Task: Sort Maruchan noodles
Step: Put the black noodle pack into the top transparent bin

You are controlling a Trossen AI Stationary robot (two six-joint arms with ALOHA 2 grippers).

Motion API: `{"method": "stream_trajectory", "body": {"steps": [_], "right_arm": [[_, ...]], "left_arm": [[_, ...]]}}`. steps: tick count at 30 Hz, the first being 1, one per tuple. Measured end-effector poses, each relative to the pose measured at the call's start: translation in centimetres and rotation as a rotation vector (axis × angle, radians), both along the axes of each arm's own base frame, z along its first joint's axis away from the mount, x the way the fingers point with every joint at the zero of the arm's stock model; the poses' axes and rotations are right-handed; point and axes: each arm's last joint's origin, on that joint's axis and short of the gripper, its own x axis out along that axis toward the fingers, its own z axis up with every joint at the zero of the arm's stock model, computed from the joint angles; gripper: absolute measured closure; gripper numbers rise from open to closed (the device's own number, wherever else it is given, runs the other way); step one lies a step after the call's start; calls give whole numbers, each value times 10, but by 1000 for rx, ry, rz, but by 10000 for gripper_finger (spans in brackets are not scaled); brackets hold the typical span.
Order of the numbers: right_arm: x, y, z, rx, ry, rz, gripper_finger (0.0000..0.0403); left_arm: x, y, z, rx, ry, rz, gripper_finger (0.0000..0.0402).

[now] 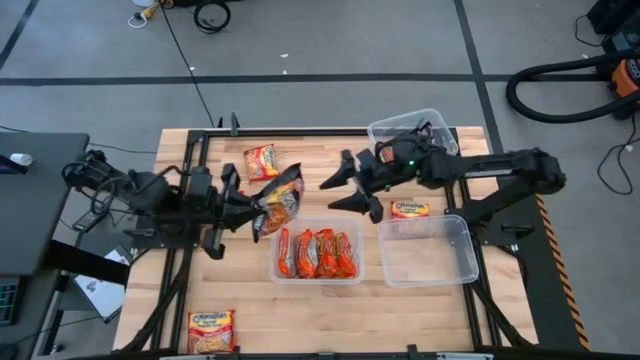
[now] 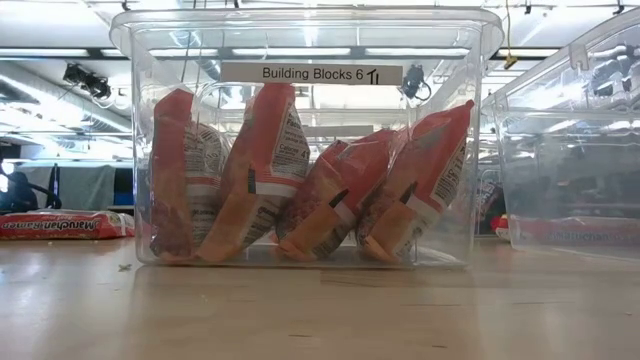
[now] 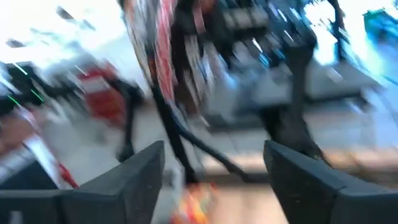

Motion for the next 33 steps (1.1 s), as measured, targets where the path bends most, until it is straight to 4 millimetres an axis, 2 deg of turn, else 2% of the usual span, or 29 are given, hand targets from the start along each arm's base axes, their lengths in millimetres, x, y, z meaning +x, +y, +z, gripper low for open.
{"method": "stream_trajectory", "body": {"steps": [4,8,15,22,29,33], "right_arm": [[25,5,-5,95,-166,129,78],[38,15,-14,103,-259,213,41],[41,31,-17,76,-352,303,31],[39,34,-13,127,-357,290,69],[40,32,-13,202,-338,226,153],[41,28,-13,217,-322,208,196]], "left_arm": [[19,-3,-4,29,-26,-23,377],[40,-3,-13,4,-19,-42,377],[60,-7,-27,-32,21,-23,377],[66,-7,-30,-33,32,49,365],[65,-5,-31,5,40,135,366],[65,-2,-32,-22,56,171,344]]}}
